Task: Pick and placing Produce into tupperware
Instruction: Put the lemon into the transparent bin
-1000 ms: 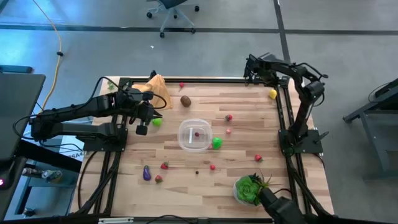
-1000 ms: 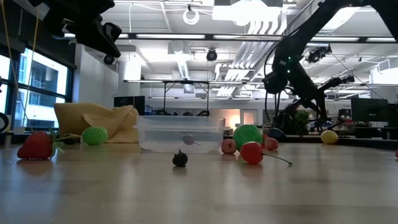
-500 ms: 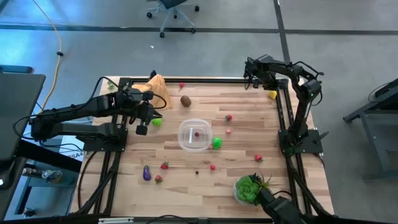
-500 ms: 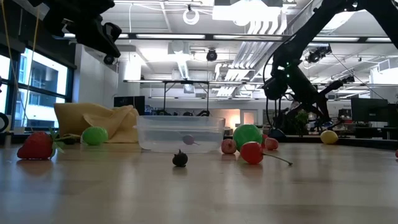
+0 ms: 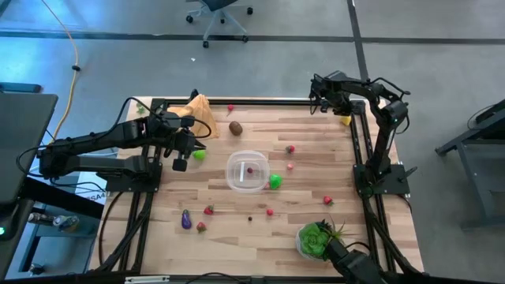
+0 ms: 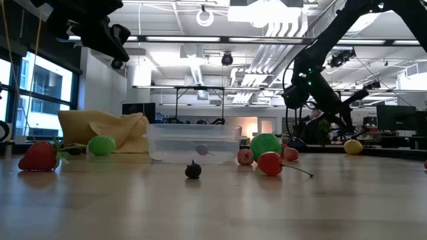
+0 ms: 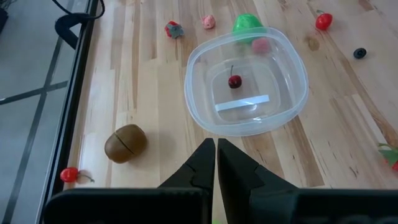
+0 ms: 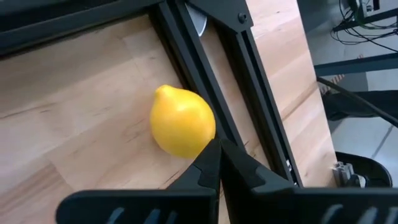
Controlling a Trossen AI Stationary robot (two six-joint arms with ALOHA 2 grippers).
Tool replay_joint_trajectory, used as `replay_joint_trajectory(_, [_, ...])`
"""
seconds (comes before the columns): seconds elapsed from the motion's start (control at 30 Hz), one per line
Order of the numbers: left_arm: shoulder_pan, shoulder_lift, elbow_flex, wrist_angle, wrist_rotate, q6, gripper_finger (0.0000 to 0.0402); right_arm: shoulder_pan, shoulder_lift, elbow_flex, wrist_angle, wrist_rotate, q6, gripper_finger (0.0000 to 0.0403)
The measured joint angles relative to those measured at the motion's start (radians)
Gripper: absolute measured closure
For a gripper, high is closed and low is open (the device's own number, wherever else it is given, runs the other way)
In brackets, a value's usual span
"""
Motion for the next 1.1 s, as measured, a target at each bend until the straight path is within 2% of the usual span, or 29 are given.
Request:
replay_joint_trajectory(0.77, [0.000,0.000,0.000,0.000,0.000,0.000,0.0392,0.028,-0.006,-0.039,0.044,-0.024,0.054,0.0403])
replay_joint_trajectory(0.93, [0.000,0.000,0.000,0.000,0.000,0.000,0.0392,0.047,-0.008,-0.037,0.065,-0.042,0.109,0.0403])
replay_joint_trajectory(1.1, [0.000,0.000,0.000,0.000,0.000,0.000,0.0392,0.056,-0.008,-0.037,0.072,-0.002,0.169,0.0403])
